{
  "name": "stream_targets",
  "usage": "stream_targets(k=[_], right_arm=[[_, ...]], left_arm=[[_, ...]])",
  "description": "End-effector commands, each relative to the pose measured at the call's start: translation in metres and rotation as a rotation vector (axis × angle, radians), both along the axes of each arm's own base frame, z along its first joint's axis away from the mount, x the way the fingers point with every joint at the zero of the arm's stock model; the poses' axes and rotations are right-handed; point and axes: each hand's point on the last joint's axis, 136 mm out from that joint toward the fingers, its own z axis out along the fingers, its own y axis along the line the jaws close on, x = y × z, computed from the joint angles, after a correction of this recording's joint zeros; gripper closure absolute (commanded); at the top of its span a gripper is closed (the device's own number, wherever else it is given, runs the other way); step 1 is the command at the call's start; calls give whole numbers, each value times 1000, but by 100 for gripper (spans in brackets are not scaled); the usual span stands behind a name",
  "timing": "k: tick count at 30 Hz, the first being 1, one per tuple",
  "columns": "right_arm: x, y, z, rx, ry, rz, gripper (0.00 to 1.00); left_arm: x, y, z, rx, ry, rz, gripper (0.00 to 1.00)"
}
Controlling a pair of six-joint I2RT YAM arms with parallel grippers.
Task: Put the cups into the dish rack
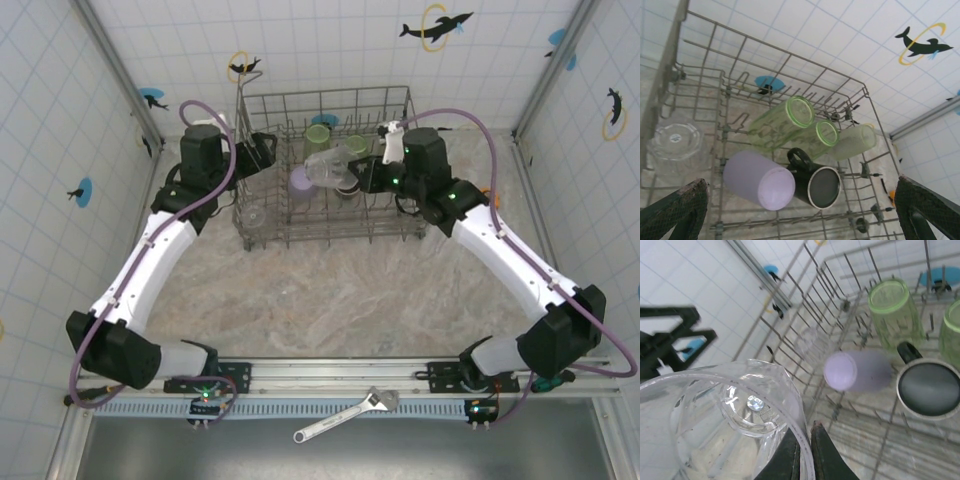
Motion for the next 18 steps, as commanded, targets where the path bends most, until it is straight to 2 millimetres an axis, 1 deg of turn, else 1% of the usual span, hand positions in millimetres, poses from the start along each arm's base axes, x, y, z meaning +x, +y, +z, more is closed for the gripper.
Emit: stream_targets(k=[1, 2, 5, 10, 14, 18], right_arm=[[13, 7, 28, 172, -78, 43, 100], [13, 9, 30, 209, -86, 72, 100], [20, 7, 30, 274, -95, 82, 100], [27, 6, 26, 354, -96, 100, 100], [29, 5, 29, 434, -114, 124, 100], [31, 6, 31, 484, -124, 133, 100]], left_arm=[[5, -12, 16, -82, -30, -51, 2], [6, -15, 16, -97, -27, -60, 2], [8, -23, 16, -146, -24, -89, 2], [12, -41, 22, -256, -22, -159, 2], [14, -54, 28, -341, -9, -216, 2], [15, -61, 27, -396, 8, -242, 3]])
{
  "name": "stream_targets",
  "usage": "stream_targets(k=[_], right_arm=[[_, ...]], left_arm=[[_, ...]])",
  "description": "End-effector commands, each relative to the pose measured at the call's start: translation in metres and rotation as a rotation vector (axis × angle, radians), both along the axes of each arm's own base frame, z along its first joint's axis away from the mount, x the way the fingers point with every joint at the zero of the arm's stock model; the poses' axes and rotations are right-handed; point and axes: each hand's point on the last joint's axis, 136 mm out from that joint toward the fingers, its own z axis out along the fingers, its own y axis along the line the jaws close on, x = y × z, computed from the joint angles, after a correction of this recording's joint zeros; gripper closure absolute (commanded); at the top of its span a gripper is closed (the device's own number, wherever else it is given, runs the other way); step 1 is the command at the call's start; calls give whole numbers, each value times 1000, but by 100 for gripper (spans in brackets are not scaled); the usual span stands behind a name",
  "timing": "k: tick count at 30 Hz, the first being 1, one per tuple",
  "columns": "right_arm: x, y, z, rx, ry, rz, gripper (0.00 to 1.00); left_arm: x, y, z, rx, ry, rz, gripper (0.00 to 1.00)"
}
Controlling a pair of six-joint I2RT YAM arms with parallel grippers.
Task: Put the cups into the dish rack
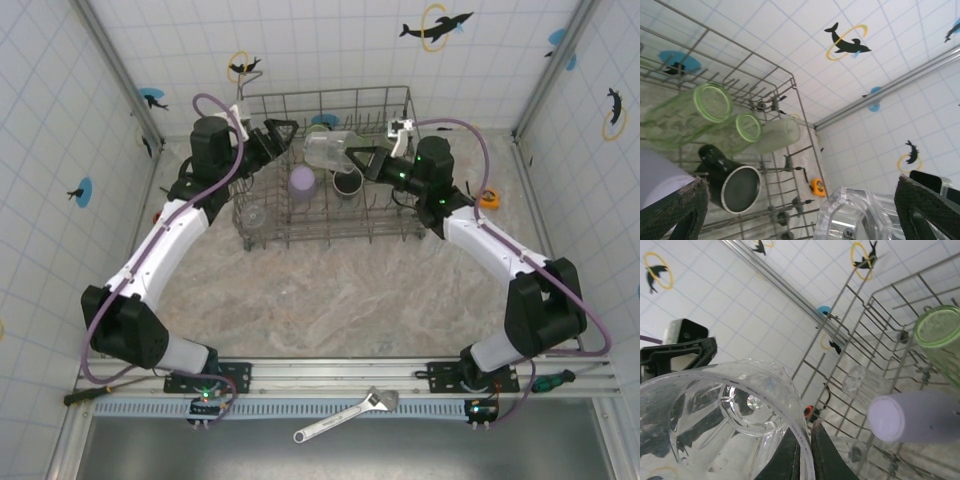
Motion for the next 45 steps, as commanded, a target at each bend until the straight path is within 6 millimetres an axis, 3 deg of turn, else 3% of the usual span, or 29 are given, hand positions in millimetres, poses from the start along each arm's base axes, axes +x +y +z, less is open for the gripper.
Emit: stream_targets(k=[1, 17, 30, 41, 45], right_arm=[[-4, 2, 36, 129, -113, 38, 100], [6, 11, 23, 213, -98, 74, 100], [11, 22, 20, 252, -115, 138, 100], [8, 35, 16, 262, -114, 176, 100], [9, 39, 17, 261, -113, 186, 100]], left_arm=[[0, -9, 13, -100, -10, -54, 2], [-12, -25, 17, -233, 32, -168, 2], [-17, -36, -1, -255, 105, -270, 2], [-18, -42, -1, -274, 107, -317, 3], [-20, -44, -1, -276, 104, -335, 11]])
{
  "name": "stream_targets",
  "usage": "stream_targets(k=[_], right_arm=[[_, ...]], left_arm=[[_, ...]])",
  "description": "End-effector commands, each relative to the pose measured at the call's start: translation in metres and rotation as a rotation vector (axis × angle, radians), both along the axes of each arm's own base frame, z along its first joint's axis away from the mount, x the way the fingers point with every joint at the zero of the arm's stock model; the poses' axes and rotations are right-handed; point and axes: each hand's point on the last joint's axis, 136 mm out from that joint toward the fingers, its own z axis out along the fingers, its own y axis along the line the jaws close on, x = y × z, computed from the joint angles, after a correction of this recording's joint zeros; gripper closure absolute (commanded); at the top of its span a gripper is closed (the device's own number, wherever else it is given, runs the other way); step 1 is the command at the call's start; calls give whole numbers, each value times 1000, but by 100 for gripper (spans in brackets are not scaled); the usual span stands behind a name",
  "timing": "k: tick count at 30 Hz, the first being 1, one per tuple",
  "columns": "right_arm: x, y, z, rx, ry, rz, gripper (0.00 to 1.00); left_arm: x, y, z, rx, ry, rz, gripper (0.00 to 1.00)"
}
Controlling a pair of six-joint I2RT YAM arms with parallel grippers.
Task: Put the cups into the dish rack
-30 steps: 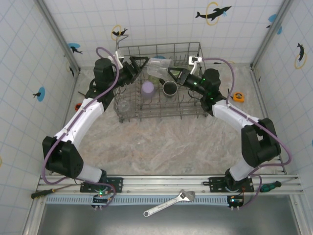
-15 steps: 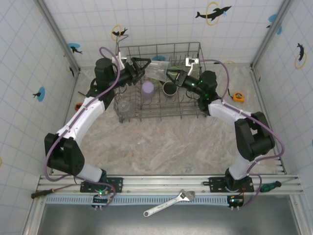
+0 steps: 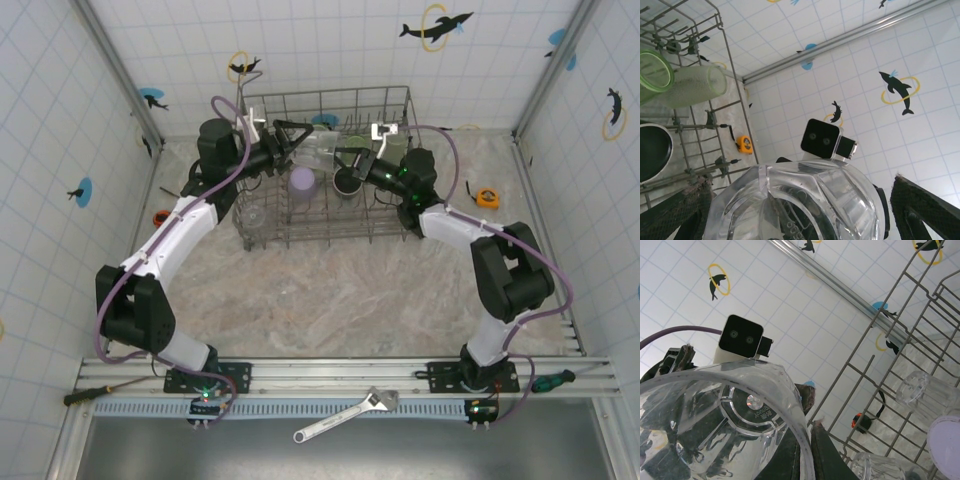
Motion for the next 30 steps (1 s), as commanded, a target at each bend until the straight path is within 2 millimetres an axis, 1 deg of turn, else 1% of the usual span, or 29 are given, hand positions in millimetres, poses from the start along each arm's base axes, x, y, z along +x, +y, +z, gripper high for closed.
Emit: stream_targets(k=[1, 2, 4, 8, 11, 13, 16, 19, 22, 24, 25, 27, 29, 30], right_arm=[[-3, 4, 30, 52, -102, 21, 100], [-3, 4, 30, 52, -103, 20, 100], [-1, 5, 29, 52, -100, 19, 100], [0, 9, 30, 56, -101, 29, 100], [1, 13, 30, 56, -98, 38, 100], [3, 13, 29, 58, -91, 35, 100], [5, 15, 30, 62, -87, 36, 100], [6, 19, 29, 65, -80, 43, 100], [7, 21, 28, 66, -69, 46, 100], [8, 22, 27, 66, -63, 47, 100], [9, 22, 27, 66, -62, 47, 100], [9, 23, 26, 63, -58, 45, 98], [10, 23, 25, 61, -53, 42, 94], [10, 23, 25, 59, -51, 43, 94]], left_arm=[[-1, -3, 0, -16, -11, -34, 15], [-2, -3, 0, -19, -11, -37, 17], [-3, -4, 1, -23, -16, -45, 18], [-6, -4, 2, -29, -19, -60, 24], [-8, -6, 2, -32, -26, -76, 26], [-10, -6, 2, -35, -28, -86, 32], [-12, -6, 2, -38, -31, -94, 35], [-14, -7, 2, -41, -38, -103, 47], [-16, -8, 2, -44, -43, -116, 65], [-17, -8, 3, -45, -47, -123, 80], [-17, -9, 3, -44, -50, -124, 86], [-17, -9, 4, -42, -61, -126, 100], [-17, -9, 6, -38, -77, -127, 100], [-17, -9, 6, -36, -83, -125, 100]])
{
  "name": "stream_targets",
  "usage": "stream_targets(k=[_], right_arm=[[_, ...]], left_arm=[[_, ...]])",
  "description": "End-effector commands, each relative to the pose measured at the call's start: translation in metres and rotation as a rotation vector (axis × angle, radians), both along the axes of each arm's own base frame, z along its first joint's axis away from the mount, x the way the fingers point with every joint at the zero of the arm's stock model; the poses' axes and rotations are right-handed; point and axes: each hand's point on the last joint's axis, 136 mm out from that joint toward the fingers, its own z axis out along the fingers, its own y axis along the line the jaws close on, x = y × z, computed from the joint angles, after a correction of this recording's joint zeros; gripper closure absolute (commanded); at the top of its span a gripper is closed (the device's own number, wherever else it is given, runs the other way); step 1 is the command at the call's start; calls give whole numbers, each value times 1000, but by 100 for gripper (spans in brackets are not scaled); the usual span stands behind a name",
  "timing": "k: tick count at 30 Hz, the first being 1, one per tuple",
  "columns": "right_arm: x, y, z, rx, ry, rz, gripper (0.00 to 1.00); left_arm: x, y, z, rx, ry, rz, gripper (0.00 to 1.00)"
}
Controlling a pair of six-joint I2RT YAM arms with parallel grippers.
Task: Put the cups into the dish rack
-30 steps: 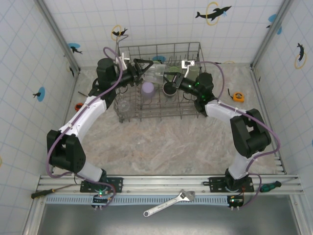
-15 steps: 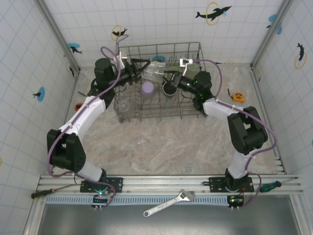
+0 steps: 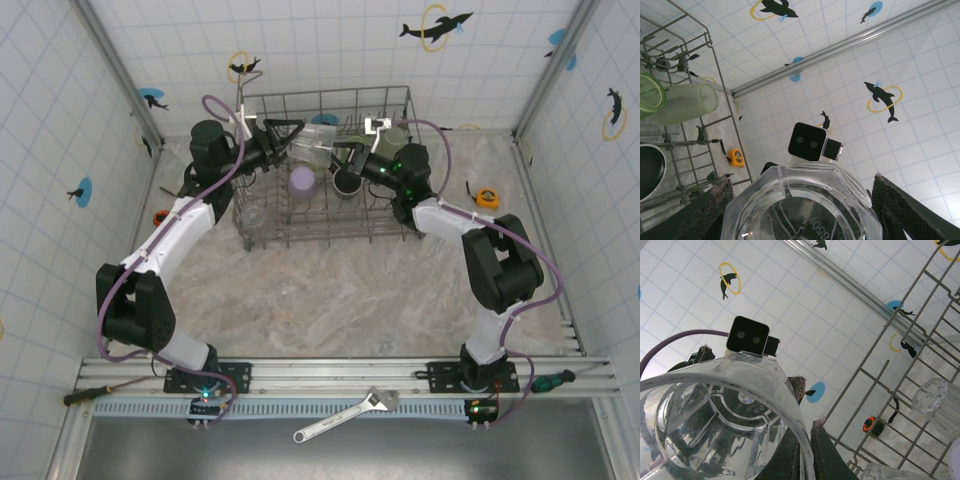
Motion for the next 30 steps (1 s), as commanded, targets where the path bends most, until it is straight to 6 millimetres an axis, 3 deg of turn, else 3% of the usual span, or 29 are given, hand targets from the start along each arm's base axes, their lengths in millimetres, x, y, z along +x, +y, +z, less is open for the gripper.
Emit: stream_targets(k=[1, 9, 20, 26, 30], right_arm=[[3, 9, 17, 25, -36, -6, 93], [6, 6, 12, 8, -21, -17, 77], [8, 5, 10, 2, -9, -25, 67], [10, -1, 5, -8, 7, -44, 61], [13, -6, -3, -36, 27, -67, 50]], left_arm=[[-23, -18, 0, 20, -53, -131, 100], [-19, -15, 8, 74, -131, -96, 100], [-21, -8, 11, 105, -184, -48, 100], [-7, 2, 2, 198, -207, 45, 100], [-1, 7, -2, 227, -214, 87, 100]])
